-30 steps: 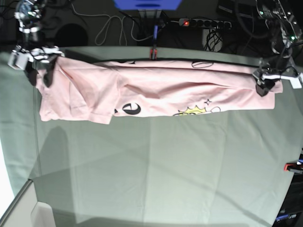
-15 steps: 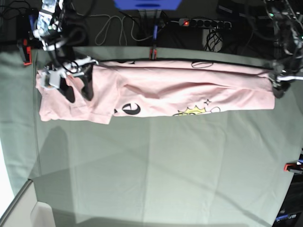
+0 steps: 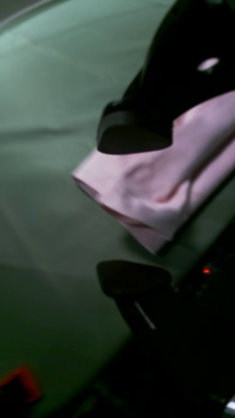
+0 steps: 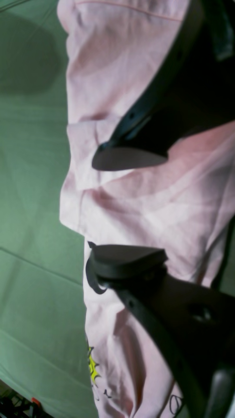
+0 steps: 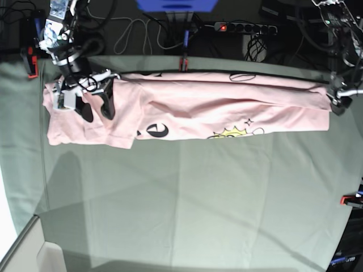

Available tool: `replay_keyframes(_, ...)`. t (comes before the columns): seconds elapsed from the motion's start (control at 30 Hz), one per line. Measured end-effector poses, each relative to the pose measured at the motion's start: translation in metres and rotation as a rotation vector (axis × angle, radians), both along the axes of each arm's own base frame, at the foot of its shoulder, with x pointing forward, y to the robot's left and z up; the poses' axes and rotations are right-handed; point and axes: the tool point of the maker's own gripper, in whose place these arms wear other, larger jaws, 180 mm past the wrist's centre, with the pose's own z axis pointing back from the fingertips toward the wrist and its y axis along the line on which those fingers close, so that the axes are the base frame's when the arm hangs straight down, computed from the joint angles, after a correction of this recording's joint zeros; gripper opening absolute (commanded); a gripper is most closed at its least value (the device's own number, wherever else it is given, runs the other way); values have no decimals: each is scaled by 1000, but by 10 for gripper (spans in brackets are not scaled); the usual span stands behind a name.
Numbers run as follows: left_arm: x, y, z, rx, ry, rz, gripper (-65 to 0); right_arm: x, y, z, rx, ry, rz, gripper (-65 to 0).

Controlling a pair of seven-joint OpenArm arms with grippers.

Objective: Layout the t-shirt on the table in an organized manner, then fold the t-shirt properly

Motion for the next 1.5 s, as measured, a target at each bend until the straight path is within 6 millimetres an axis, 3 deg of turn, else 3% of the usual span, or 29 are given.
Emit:
replay_keyframes(0.2, 21, -2, -2, -24, -26, 0, -163, 0, -4, 0, -13, 4, 7, -286)
replay_keyframes(0.27, 24, -8, -7, -29, -11, -33, -198, 0, -6, 0, -21, 1, 9, -287)
replay_keyframes(0.43, 29, -15, -9, -30, -1, -65, -415, -1, -6, -1, -21, 6, 8, -287)
replay_keyframes(0.57, 29, -15, -9, -27, -4, -64, -629, -1, -7, -1, -22, 7, 7, -287)
replay_keyframes(0.6, 29, -15, -9, -26, -3, -65, -650, -2, -7, -1, -22, 8, 7, -287)
replay_keyframes(0.87, 35, -15, -1, -21, -16, -72, -650, -2, -7, -2, -22, 10, 7, -287)
replay_keyframes(0.93, 47, -14, 14, 5, -49, -85, -650, -2, -7, -1, -22, 9, 7, -287)
replay_keyframes(1.03, 75, -14, 52, 51, -156, -107, -650, -1, -7, -1, -21, 6, 6, -287)
replay_keyframes(1.13, 100, -26, 83, 98, -230, -161, -650, 1, -7, 1, -21, 0, 7, -287)
replay_keyframes(1.37, 145, -60, 119, 142, -303, -306, -650, 1, -9, 1, -29, 2, 11, -287)
replay_keyframes(1.5, 153, -58, 116, 129, -302, -299, -650, 1, -14, 1, -42, 1, 10, -287)
